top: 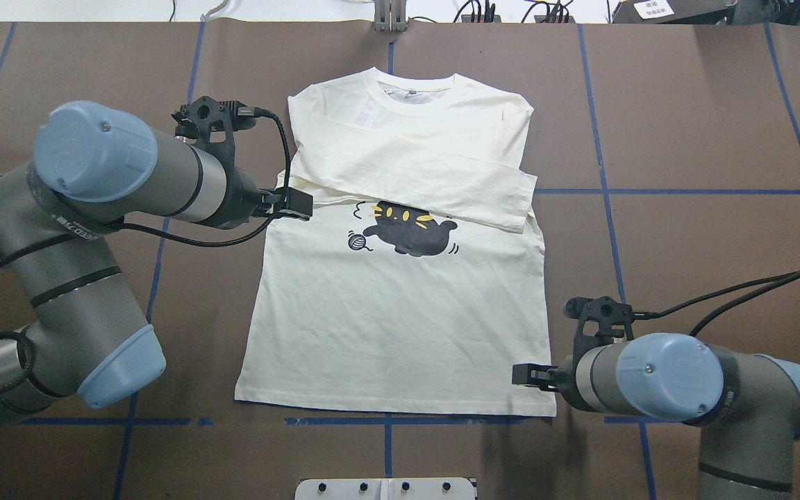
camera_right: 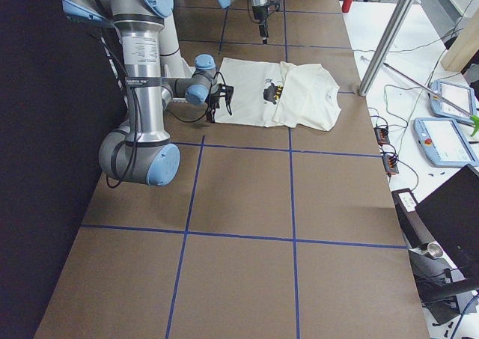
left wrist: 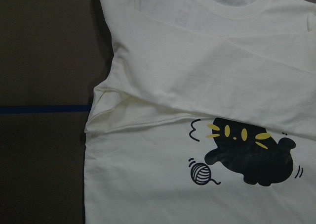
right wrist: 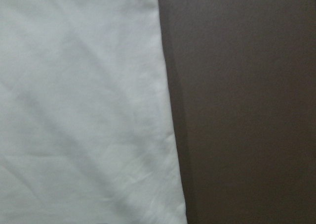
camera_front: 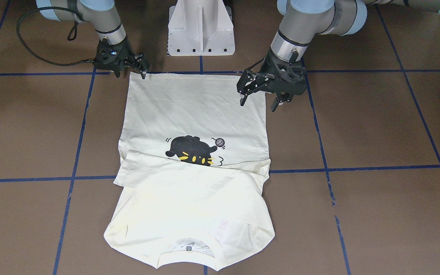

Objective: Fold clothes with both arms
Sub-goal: 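Move both grippers down to the shirt's sides near the hem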

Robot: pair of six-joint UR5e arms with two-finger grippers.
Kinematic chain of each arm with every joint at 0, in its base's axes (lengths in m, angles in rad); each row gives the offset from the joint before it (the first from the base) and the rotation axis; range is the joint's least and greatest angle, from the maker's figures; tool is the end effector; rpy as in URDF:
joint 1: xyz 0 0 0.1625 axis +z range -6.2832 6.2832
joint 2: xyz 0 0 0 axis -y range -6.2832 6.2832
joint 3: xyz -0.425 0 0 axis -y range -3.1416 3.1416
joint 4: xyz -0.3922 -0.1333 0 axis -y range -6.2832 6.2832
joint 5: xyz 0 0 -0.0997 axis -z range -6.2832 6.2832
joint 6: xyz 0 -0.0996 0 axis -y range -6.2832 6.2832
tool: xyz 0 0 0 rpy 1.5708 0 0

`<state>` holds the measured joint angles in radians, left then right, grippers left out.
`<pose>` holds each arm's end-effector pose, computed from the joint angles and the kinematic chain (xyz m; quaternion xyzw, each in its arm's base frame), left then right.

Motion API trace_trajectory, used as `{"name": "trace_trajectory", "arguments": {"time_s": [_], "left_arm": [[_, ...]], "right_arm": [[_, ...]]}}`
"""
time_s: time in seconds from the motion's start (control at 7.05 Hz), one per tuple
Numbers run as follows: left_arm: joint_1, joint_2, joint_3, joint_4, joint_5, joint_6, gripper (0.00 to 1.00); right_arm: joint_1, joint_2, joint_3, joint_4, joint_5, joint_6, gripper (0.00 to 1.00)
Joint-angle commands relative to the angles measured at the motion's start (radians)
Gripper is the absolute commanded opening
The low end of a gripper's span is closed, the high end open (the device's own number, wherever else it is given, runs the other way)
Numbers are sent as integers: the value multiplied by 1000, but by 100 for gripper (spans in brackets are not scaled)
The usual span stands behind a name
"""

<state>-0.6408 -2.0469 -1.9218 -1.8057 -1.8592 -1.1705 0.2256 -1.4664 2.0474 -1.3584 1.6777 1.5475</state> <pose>0.4120 -0.4382 0.2110 0.1417 0.4964 -0.0301 0.8559 -0.4722 -0.2342 0.3683 -0.0010 -0.3890 0.0725 0.9184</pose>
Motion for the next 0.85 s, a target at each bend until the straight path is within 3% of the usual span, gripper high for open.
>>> {"name": "trace_trajectory", "arguments": {"time_s": [0.0,0.14,0.43,0.57,0.71], "left_arm": [[1,1,-5,0,0,0,100],[1,2,-8,0,0,0,100],[1,5,-10,0,2,0,100],[1,5,-8,0,2,0,100],[0,5,-8,0,2,0,100]], "right_arm": [[-29,11,-32,-8,0,2,99],[-28,12,-32,-8,5,2,90],[-22,11,-23,-8,19,0,52],[-11,9,-23,-8,29,0,42],[-11,6,-23,-8,30,0,40]]}}
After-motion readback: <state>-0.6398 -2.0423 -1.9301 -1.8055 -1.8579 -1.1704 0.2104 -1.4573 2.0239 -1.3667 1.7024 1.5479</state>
